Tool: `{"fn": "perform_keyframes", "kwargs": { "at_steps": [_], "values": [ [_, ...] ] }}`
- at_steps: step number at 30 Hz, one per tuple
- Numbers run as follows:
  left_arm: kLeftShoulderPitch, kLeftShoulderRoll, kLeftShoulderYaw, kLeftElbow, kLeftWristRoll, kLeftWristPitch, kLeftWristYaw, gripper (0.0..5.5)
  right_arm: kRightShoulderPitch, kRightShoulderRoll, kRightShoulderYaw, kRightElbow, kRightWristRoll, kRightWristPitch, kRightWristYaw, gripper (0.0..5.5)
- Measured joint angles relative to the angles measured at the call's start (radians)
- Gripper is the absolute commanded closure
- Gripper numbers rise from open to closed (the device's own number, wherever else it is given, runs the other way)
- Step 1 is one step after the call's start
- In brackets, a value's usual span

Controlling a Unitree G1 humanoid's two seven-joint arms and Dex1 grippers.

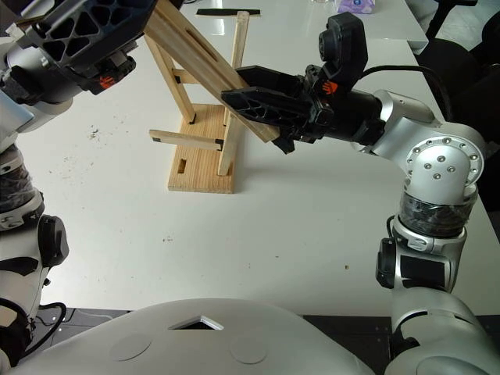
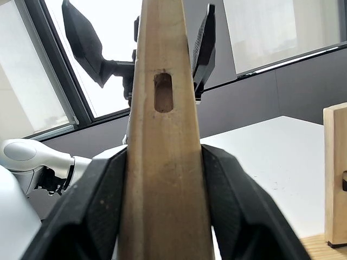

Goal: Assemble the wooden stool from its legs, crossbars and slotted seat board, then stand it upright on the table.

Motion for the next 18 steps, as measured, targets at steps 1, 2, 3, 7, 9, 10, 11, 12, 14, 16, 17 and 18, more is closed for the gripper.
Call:
{"fn": "perform_keyframes", "kwargs": {
  "at_steps": [1,2,3,7,9,10,11,12,14,16,17,18],
  "values": [
    [0.001,0.0,0.0,0.0,0.005,0.0,-0.007,1.61,0.0,-0.002,0.001,-0.001,-0.007,-0.002,0.004,3.46],
    [0.003,0.0,0.0,0.0,0.008,0.0,-0.01,1.8,0.0,-0.003,0.001,-0.002,-0.008,-0.004,0.007,3.46],
    [0.005,0.0,0.0,0.0,0.011,0.0,-0.015,1.97,0.0,-0.004,0.001,-0.004,-0.008,-0.005,0.011,3.46],
    [0.01,-0.001,0.0,0.0,0.026,0.0,-0.02,2.63,0.0,0.001,0.001,-0.007,-0.003,-0.005,0.011,3.46],
    [0.02,-0.001,0.001,-0.001,0.027,0.0,-0.026,3.0,0.0,0.004,0.001,-0.012,-0.001,-0.005,0.009,3.46],
    [0.027,-0.001,0.001,-0.001,0.028,0.0,-0.033,3.18,0.0,0.005,0.001,-0.015,0.0,-0.005,0.008,3.46],
    [0.032,-0.001,0.003,-0.001,0.029,0.0,-0.039,3.27,0.0,0.007,0.001,-0.018,0.002,-0.006,0.008,3.46],
    [0.033,0.0,0.007,-0.002,0.036,0.0,-0.04,3.32,0.0,0.008,0.002,-0.02,0.008,-0.005,0.002,3.46],
    [0.035,0.001,0.01,-0.003,0.037,0.0,-0.042,3.32,0.0,0.012,0.004,-0.021,0.013,-0.005,-0.003,3.46],
    [0.039,0.001,0.013,-0.005,0.038,0.0,-0.045,3.32,0.0,0.014,0.006,-0.022,0.013,-0.005,-0.005,3.46],
    [0.043,0.001,0.015,-0.006,0.041,0.0,-0.049,3.32,0.0,0.016,0.008,-0.022,0.013,-0.006,-0.007,3.46],
    [0.046,0.001,0.017,-0.006,0.044,0.0,-0.054,3.32,0.0,0.016,0.01,-0.023,0.013,-0.006,-0.007,3.46]
  ]
}}
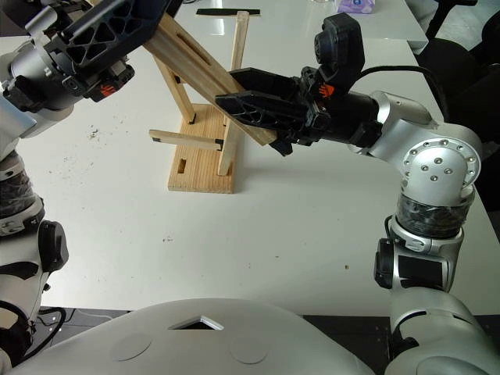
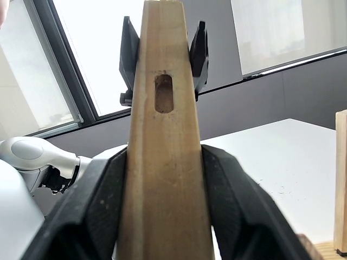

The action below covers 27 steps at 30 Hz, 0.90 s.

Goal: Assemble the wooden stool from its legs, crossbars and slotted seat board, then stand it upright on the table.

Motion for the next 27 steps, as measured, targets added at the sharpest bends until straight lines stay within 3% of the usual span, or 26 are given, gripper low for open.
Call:
{"fn": "perform_keyframes", "kwargs": {
  "at_steps": [16,17,24,27],
  "values": [
    [0.023,-0.017,0.011,-0.018,0.142,-0.048,-0.1,3.44,-0.009,-0.002,0.007,0.018,-0.029,-0.006,0.01,3.46],
    [0.023,-0.017,0.013,-0.017,0.148,-0.052,-0.107,3.44,-0.013,0.0,0.01,0.018,-0.036,-0.01,0.01,3.1],
    [0.032,-0.017,0.046,-0.005,0.193,-0.076,-0.116,3.44,-0.034,0.015,-0.016,0.058,-0.079,-0.096,0.014,2.03],
    [0.032,-0.017,0.052,-0.002,0.22,-0.088,-0.12,3.44,-0.034,0.028,-0.037,0.063,-0.078,-0.109,-0.03,1.83]
  ]
}}
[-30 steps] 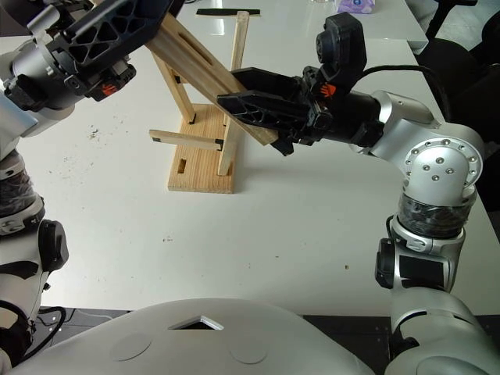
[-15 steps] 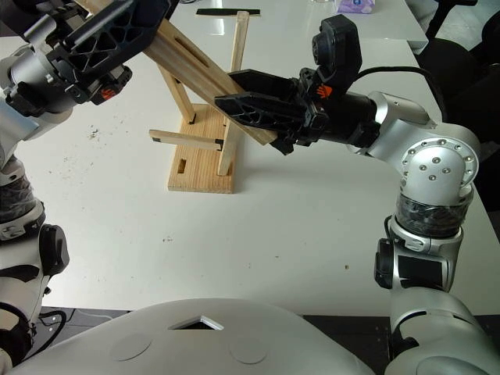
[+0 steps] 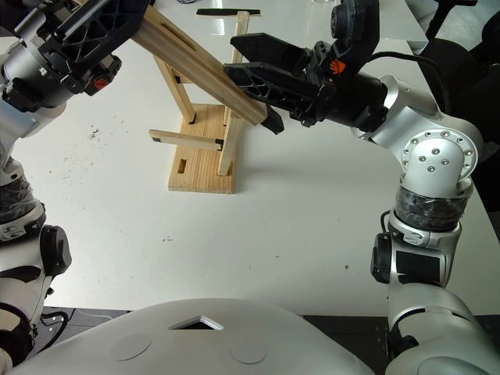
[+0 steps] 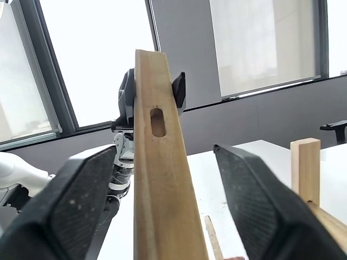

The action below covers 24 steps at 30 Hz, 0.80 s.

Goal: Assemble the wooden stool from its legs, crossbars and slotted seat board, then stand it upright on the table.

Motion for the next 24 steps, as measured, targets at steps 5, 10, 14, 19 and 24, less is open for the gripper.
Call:
{"fn": "perform_keyframes", "kwargs": {
  "at_steps": [5,10,14,19,24],
  "values": [
    [-0.02,0.072,0.074,0.054,0.172,-0.104,-0.047,3.44,-0.014,0.013,-0.069,0.048,-0.034,-0.067,-0.119,1.83],
    [0.022,0.266,0.176,0.072,0.359,-0.217,-0.229,3.44,-0.027,0.04,-0.11,0.066,-0.094,-0.156,-0.196,1.83],
    [0.166,0.351,0.195,0.093,0.512,-0.295,-0.364,3.44,-0.017,0.049,-0.112,0.07,-0.154,-0.215,-0.209,1.83],
    [0.344,0.362,0.195,0.165,0.687,-0.41,-0.428,3.44,-0.013,0.047,-0.095,0.099,-0.221,-0.253,-0.195,1.83],
    [0.477,0.285,0.173,0.204,0.77,-0.479,-0.425,3.44,-0.024,0.046,-0.082,0.148,-0.267,-0.271,-0.177,1.83]
  ]
}}
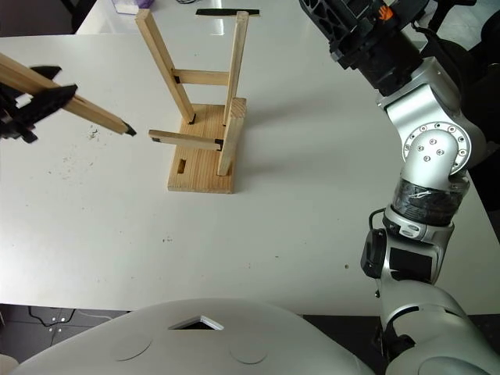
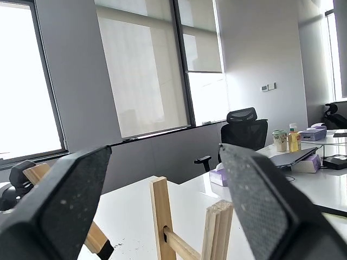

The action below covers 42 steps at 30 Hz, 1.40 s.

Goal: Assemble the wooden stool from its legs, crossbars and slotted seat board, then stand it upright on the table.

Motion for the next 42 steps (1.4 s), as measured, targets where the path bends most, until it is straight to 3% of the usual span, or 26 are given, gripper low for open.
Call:
{"fn": "perform_keyframes", "kwargs": {
  "at_steps": [5,20,25,31,42],
  "values": [
    [0.101,-0.102,-0.076,-0.028,0.034,-0.012,0.021,3.44,-0.006,0.014,0.037,0.04,-0.049,-0.026,0.022,1.83],
    [0.147,-0.144,-0.107,-0.285,-0.072,0.117,0.066,3.44,-0.016,0.054,0.047,0.078,-0.115,-0.044,0.037,1.83],
    [0.026,-0.124,-0.112,-0.24,-0.072,0.103,0.034,3.45,-0.013,0.062,0.047,0.084,-0.139,-0.065,0.045,1.83],
    [-0.11,-0.151,-0.228,-0.071,-0.001,0.004,-0.074,3.45,-0.008,0.068,0.063,0.105,-0.171,-0.081,0.063,1.83],
    [-0.103,-0.186,-0.285,0.001,0.065,-0.1,-0.129,3.45,-0.01,0.07,0.071,0.155,-0.202,-0.104,0.099,1.83]
  ]
}}
